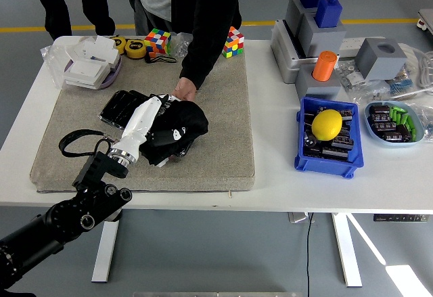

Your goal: Pick the rag up,wipe the panel,place it on the desk

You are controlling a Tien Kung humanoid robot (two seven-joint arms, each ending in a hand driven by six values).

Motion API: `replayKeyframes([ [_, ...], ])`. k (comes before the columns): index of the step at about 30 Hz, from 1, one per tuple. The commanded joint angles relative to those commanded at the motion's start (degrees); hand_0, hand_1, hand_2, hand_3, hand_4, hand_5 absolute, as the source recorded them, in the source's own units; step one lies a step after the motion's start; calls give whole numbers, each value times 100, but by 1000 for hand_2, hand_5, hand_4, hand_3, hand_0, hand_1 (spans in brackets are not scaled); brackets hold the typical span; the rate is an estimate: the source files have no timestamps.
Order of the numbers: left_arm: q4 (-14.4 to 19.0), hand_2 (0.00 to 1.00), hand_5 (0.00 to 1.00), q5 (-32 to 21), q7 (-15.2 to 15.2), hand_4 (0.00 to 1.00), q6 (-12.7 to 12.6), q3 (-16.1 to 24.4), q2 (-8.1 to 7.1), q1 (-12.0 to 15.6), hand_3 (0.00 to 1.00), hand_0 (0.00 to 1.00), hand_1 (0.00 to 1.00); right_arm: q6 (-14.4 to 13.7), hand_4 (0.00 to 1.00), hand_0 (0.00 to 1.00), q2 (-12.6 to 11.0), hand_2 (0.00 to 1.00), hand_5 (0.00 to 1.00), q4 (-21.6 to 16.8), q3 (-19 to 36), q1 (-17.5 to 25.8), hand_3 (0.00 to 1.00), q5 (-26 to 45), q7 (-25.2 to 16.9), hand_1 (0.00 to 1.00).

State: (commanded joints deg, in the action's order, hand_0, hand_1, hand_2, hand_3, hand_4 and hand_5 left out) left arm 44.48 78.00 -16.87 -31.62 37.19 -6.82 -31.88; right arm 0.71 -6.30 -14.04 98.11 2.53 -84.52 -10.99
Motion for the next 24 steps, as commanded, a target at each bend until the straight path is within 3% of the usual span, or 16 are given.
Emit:
replayKeyframes([
  [12, -764, 272, 2, -100, -169, 610, -23, 723, 53, -139, 569, 226, 221, -1, 887, 533, -2, 490, 353, -1, -13, -2, 521, 9, 1, 557],
  [24, -1851, 272, 2, -115, -200, 611, 16, 1261, 227, -475, 569, 226, 220, -2, 888, 534, -6, 490, 354, -3, -30, -11, 522, 32, 1, 556],
])
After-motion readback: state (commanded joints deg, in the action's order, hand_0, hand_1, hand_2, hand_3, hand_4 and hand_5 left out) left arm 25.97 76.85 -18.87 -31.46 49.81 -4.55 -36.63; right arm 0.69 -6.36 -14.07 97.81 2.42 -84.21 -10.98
